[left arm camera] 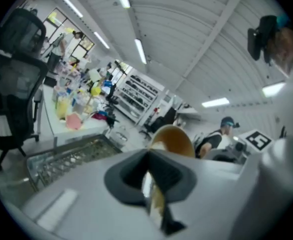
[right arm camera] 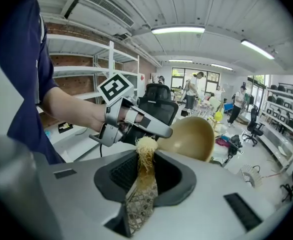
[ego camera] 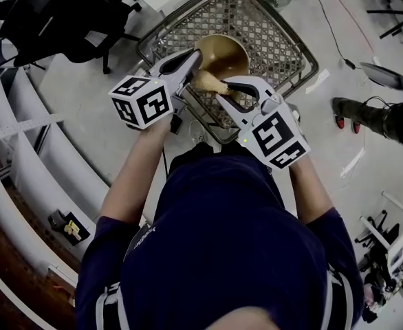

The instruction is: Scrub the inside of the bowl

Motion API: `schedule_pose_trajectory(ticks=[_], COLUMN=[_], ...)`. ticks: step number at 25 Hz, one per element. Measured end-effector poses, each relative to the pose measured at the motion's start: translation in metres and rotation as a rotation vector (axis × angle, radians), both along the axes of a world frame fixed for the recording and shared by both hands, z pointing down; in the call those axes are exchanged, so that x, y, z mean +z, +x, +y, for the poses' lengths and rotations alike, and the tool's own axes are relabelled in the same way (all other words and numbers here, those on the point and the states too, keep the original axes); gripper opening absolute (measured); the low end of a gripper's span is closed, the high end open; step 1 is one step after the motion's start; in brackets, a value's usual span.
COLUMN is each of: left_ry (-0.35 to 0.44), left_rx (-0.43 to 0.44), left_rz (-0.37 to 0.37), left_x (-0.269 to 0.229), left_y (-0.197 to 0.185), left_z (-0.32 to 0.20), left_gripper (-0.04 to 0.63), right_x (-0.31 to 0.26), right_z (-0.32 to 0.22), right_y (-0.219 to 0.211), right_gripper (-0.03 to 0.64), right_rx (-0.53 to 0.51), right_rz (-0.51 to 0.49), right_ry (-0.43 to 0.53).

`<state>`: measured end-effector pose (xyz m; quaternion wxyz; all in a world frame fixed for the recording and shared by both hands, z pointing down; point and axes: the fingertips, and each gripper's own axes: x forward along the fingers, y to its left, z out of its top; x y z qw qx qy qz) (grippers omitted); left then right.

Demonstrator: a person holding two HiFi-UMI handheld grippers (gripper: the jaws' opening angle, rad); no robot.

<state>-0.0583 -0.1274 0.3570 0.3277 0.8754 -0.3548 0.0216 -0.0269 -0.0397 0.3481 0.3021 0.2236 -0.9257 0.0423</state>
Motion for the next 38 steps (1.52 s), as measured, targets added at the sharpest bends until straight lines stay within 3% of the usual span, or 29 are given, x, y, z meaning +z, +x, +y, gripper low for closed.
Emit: schedule_pose_trajectory(ticks=[2, 6, 12, 19, 26, 32, 38], left_ry=[-0.008, 0.01, 0.002, -0.069, -0.121, -0.082, -0.066], left_rx=[0.005, 0.006, -0.027, -0.035, -0.068, -0.069, -0.057], left_rz=[0.008, -0.047, -0.075, 0.066, 0.116, 0.033, -0.086], left_x=[0.002, 0.005, 0.011, 0.014, 0.023, 0.027, 0.042], left_y=[0.004, -0.002, -0.02, 0.002, 0.008, -0.002, -0.02], left_z=[0.003, 0.004, 0.002, 0.009, 0.011, 0.005, -0.003], left_gripper=[0.009, 0.009, 0.009, 0.009, 0.009, 0.009, 0.009], right_x=[0.001, 0.004, 0.0, 0.005, 0.011, 0.015, 0.018], right_z=[0.001, 0.007, 0.004, 0.012, 0.001, 0.003, -0.013], right_y=[-0.004, 0.009, 0.045, 0.025, 0.011, 0.026, 0.052], right_gripper=[0.069, 0.069, 0.069, 0.069, 0.069, 0.069, 0.069], right_rx=[-0.011, -0.018, 0.043, 0.007, 0.027, 0.012, 0.069], right_rz=[0.027, 0.047, 0.031, 0.058, 0.129, 0.125, 0.115], right_ry=[0.024, 0.012, -0.017, 0.008, 0.071, 0.037, 0.013])
